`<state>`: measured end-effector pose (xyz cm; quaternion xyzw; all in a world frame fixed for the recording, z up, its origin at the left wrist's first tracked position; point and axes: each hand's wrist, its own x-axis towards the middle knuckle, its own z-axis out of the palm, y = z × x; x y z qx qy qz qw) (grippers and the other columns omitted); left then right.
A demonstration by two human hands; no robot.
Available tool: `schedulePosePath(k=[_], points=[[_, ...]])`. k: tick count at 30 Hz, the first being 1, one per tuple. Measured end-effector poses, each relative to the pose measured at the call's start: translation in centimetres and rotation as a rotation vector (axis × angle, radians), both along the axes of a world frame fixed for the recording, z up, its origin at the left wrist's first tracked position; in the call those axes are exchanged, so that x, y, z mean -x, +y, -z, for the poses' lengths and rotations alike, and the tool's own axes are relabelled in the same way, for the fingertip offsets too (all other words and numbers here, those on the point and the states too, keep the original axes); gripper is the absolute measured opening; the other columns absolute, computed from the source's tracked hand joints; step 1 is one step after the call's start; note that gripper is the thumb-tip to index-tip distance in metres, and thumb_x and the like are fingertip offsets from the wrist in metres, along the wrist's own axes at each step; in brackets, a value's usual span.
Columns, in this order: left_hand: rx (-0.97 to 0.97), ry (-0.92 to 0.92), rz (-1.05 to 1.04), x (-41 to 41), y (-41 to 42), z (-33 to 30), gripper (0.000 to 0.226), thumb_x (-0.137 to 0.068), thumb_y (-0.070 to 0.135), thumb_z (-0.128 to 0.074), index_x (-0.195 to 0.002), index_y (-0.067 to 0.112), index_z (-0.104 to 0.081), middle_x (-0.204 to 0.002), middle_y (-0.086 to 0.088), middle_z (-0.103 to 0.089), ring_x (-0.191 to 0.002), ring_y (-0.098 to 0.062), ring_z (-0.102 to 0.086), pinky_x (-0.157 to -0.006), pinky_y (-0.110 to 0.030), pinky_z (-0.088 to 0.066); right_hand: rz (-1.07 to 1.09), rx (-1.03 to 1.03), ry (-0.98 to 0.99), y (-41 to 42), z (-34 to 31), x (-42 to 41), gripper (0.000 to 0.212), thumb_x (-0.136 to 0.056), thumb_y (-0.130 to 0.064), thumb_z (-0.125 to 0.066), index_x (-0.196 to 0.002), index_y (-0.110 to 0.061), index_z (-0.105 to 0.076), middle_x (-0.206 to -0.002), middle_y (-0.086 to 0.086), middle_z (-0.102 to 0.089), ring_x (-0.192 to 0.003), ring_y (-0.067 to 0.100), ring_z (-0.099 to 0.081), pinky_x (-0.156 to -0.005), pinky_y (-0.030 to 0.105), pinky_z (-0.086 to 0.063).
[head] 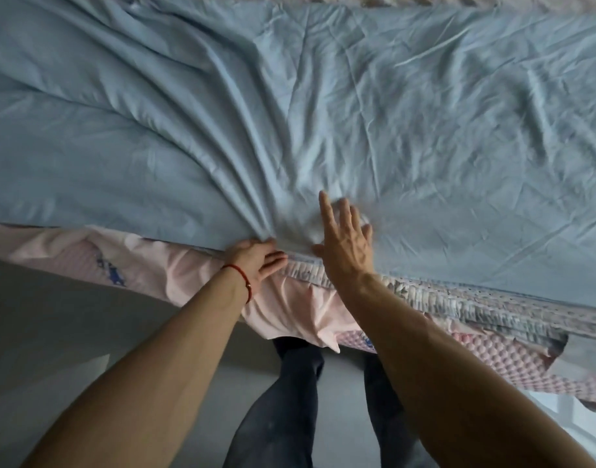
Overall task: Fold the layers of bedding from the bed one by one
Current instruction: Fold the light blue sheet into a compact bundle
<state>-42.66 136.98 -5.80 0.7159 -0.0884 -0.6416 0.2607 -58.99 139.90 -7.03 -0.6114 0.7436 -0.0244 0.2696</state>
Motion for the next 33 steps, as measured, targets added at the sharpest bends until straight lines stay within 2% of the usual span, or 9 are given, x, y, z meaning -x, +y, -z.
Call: schedulePosePath(k=[2,5,9,15,22,26,28,31,33], points=[[0.005,-0.033,0.042,-0.7,-1.8,-0.3,0.009,-0.099,0.012,-0.062,-0.092,0.006,-0.061,-0.085,-0.013,-0.065,-0.078,-0.021,-0.065,-0.070,-0.035,-0.061,-0.023,-0.077,0.046,-0.3,0.7,-0.2,0.105,-0.088,-0.034,-0.076,-0.162,-0.032,-0.002,-0.167,0.017,-0.011,-0.150,0.035,-0.017,-0.115,0.060,-0.028],[0.009,-0.041,0.044,-2.5,-4.9,-0.5,0.018,-0.101,0.024,-0.059,-0.104,0.006,-0.062,-0.090,-0.012,-0.068,-0.082,-0.022,-0.067,-0.071,-0.037,-0.058,-0.034,-0.161,0.104,-1.8,0.9,-0.1,0.101,-0.086,-0.036,-0.077,-0.160,-0.031,-0.010,-0.162,0.018,-0.016,-0.146,0.036,-0.022,-0.111,0.063,-0.033],[0.007,0.011,0.098,-4.0,-8.1,-0.8,0.023,-0.100,0.026,-0.061,-0.112,0.006,-0.061,-0.101,-0.019,-0.071,-0.091,-0.031,-0.070,-0.073,-0.047,-0.059,-0.007,-0.265,0.159,-3.8,1.7,-0.6,0.094,-0.083,-0.032,-0.080,-0.156,-0.033,-0.022,-0.152,0.015,-0.028,-0.137,0.036,-0.034,-0.106,0.064,-0.039],[0.010,0.100,0.136,-5.4,-11.8,-0.9,0.032,-0.100,0.027,-0.061,-0.125,0.008,-0.058,-0.120,-0.018,-0.067,-0.102,-0.031,-0.069,-0.075,-0.048,-0.060,0.032,-0.313,0.277,-5.0,2.7,-1.9,0.093,-0.080,-0.024,-0.081,-0.154,-0.031,-0.025,-0.147,0.016,-0.033,-0.132,0.036,-0.039,-0.101,0.065,-0.041],[-0.032,0.155,0.166,-7.6,-15.0,-1.6,0.033,-0.100,0.028,-0.060,-0.127,0.008,-0.058,-0.122,-0.014,-0.067,-0.107,-0.026,-0.066,-0.082,-0.043,-0.058,0.041,-0.361,0.334,-4.7,3.3,-3.1,0.096,-0.084,-0.011,-0.075,-0.160,-0.024,-0.017,-0.156,0.022,-0.021,-0.142,0.040,-0.026,-0.107,0.072,-0.032],[-0.032,0.127,0.200,-8.4,-17.5,-1.4,0.034,-0.098,0.029,-0.063,-0.126,0.009,-0.060,-0.123,-0.014,-0.067,-0.106,-0.026,-0.067,-0.076,-0.041,-0.058,0.079,-0.348,0.337,-4.2,3.9,-3.0,0.085,-0.091,0.000,-0.060,-0.160,-0.024,-0.016,-0.160,0.020,-0.015,-0.147,0.040,-0.018,-0.109,0.073,-0.027],[-0.027,0.127,0.203,-8.8,-19.0,-1.0,0.038,-0.097,0.032,-0.064,-0.129,0.012,-0.059,-0.122,-0.012,-0.067,-0.106,-0.025,-0.066,-0.075,-0.042,-0.057,0.091,-0.357,0.344,-4.3,4.3,-3.4,0.083,-0.092,-0.001,-0.057,-0.160,-0.023,-0.015,-0.161,0.023,-0.013,-0.147,0.042,-0.017,-0.109,0.074,-0.025],[-0.038,0.128,0.129,-9.3,-21.2,-0.8,0.040,-0.097,0.034,-0.064,-0.132,0.016,-0.057,-0.124,-0.011,-0.066,-0.108,-0.024,-0.064,-0.083,-0.044,-0.053,0.104,-0.363,0.371,-4.6,4.7,-3.9,0.076,-0.095,-0.003,-0.052,-0.161,-0.019,-0.017,-0.160,0.027,-0.015,-0.146,0.046,-0.017,-0.107,0.077,-0.024],[-0.024,0.124,0.039,-10.3,-22.3,-0.6,0.044,-0.096,0.029,-0.065,-0.137,0.016,-0.055,-0.128,-0.010,-0.064,-0.117,-0.025,-0.062,-0.082,-0.041,-0.054,0.125,-0.369,0.369,-4.7,4.7,-3.9,0.071,-0.096,-0.002,-0.049,-0.160,-0.019,-0.021,-0.159,0.027,-0.018,-0.145,0.046,-0.019,-0.106,0.078,-0.025]])
